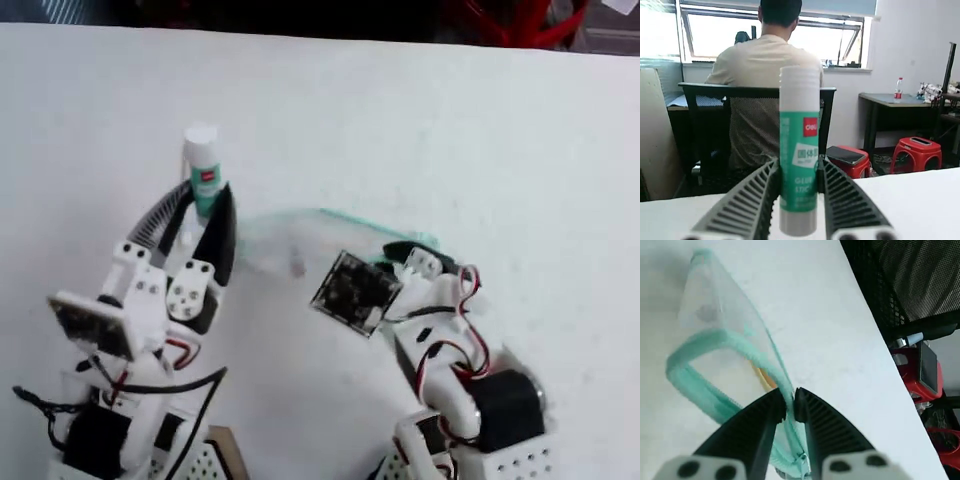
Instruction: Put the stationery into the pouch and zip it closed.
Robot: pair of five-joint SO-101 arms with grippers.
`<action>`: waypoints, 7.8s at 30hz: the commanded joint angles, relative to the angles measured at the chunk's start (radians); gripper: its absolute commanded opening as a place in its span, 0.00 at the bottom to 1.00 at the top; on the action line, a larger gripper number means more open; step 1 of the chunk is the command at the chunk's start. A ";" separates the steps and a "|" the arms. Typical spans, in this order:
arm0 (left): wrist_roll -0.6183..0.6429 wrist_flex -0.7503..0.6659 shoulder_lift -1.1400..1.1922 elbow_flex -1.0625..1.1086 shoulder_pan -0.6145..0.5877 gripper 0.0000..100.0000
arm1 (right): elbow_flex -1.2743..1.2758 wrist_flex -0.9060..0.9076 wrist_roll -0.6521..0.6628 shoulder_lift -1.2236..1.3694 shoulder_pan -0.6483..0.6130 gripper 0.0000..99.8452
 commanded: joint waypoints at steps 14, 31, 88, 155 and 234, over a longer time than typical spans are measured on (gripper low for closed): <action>0.003 -0.204 0.306 -0.296 0.071 0.02 | -1.234 0.380 -0.446 1.096 -0.084 0.02; 0.011 -0.736 0.912 -0.272 0.065 0.02 | -1.247 0.302 -0.503 1.283 -0.068 0.02; 0.124 -0.838 1.314 -0.496 0.081 0.03 | -1.341 0.377 -0.885 1.270 -0.013 0.02; -0.399 1.112 1.233 -0.821 0.202 0.06 | -1.270 0.360 -0.698 1.273 0.305 0.02; -1.475 0.494 1.033 -0.017 0.751 0.22 | -1.175 0.076 -0.446 1.612 0.607 0.02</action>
